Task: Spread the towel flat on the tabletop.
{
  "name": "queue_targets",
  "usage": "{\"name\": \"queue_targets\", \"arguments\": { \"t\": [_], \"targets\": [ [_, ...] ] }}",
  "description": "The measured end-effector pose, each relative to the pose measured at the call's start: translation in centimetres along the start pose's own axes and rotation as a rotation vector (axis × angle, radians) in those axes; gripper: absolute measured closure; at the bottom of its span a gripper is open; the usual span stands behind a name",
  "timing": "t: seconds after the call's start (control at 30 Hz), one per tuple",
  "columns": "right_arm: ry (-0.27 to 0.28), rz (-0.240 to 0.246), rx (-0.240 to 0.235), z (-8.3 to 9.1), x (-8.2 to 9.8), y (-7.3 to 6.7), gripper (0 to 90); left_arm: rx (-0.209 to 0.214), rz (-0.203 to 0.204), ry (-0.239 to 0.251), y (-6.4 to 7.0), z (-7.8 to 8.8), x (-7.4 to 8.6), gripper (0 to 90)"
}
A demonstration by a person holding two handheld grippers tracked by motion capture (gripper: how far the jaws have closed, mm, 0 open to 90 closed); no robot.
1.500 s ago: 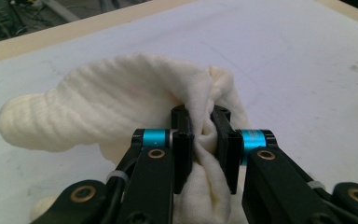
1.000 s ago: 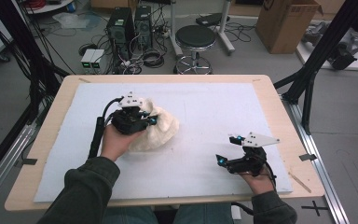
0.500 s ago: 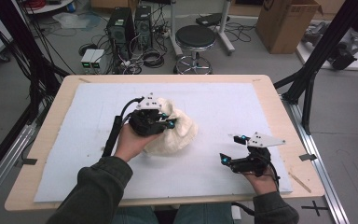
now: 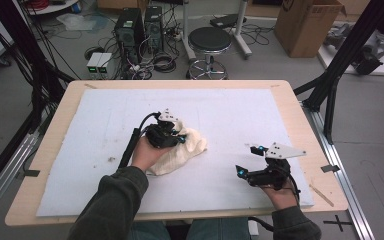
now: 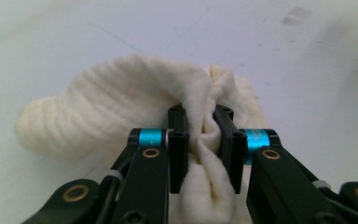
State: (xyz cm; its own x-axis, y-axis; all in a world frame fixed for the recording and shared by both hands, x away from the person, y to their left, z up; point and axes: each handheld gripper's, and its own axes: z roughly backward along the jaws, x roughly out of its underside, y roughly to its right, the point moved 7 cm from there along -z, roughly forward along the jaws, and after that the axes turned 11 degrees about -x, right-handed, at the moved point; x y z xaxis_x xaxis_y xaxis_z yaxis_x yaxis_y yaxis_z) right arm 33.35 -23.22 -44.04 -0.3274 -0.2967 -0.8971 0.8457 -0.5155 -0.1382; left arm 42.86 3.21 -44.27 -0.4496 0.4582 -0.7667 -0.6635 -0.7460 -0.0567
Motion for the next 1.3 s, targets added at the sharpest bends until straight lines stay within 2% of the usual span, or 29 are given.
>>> {"name": "queue_targets", "arguments": {
  "t": [0.1, 0.17, 0.2, 0.3, 0.33, 0.37, 0.4, 0.53, 0.7, 0.8, 0.97, 1.1, 1.23, 1.3],
  "targets": [
    [-0.001, -0.004, -0.003, 0.0, 0.0, 0.0, 9.5, -0.026, 0.012, -0.022, -0.7, -1.0, 0.6, 75.7],
    [0.000, -0.009, -0.003, 0.0, 0.1, 0.0, 9.5, -0.026, 0.019, -0.033, -1.0, -1.2, 0.9, 72.4],
    [0.000, -0.009, -0.003, 0.0, 0.1, 0.0, 9.5, -0.024, 0.024, -0.032, -1.1, -1.2, 0.9, 72.4],
    [-0.001, -0.005, -0.003, 0.0, 0.1, 0.1, 9.5, -0.023, 0.029, -0.011, -1.2, -0.7, 0.6, 63.6],
    [-0.005, -0.006, -0.008, 0.0, 0.2, 0.0, 9.5, -0.019, 0.036, 0.007, -1.3, -0.2, 0.3, 57.4],
    [-0.005, -0.006, -0.008, 0.0, 0.2, 0.0, 9.5, -0.015, 0.037, 0.014, -1.3, 0.1, 0.2, 57.4],
    [-0.005, -0.005, -0.008, -0.1, 0.2, -0.1, 9.5, -0.016, 0.043, 0.033, -1.4, 0.7, -0.1, 53.4],
    [-0.009, -0.002, -0.010, -0.1, 0.2, -0.2, 9.5, -0.006, 0.051, 0.090, -1.7, 3.1, -0.7, 50.6],
    [-0.016, -0.002, -0.009, -0.2, 0.3, -0.3, 9.5, 0.000, 0.046, 0.154, -2.1, 6.4, -0.5, 49.3],
    [-0.015, -0.002, -0.012, -0.3, 0.3, -0.3, 9.5, -0.006, 0.054, 0.183, -2.4, 8.4, 0.3, 49.2],
    [-0.021, -0.001, -0.014, -0.5, 0.3, -0.5, 9.5, 0.003, 0.046, 0.196, -2.2, 10.5, 2.5, 48.6],
    [-0.023, 0.002, -0.011, -0.6, 0.3, -0.4, 9.5, -0.002, 0.021, 0.184, -1.7, 11.2, 4.4, 47.0],
    [-0.023, -0.003, -0.008, -0.7, 0.3, -0.4, 9.5, -0.005, 0.029, 0.176, -1.1, 11.3, 6.3, 42.8],
    [-0.023, -0.003, -0.007, -0.7, 0.3, -0.4, 9.5, -0.008, 0.019, 0.161, -0.8, 11.1, 7.1, 42.1]
  ]
}}
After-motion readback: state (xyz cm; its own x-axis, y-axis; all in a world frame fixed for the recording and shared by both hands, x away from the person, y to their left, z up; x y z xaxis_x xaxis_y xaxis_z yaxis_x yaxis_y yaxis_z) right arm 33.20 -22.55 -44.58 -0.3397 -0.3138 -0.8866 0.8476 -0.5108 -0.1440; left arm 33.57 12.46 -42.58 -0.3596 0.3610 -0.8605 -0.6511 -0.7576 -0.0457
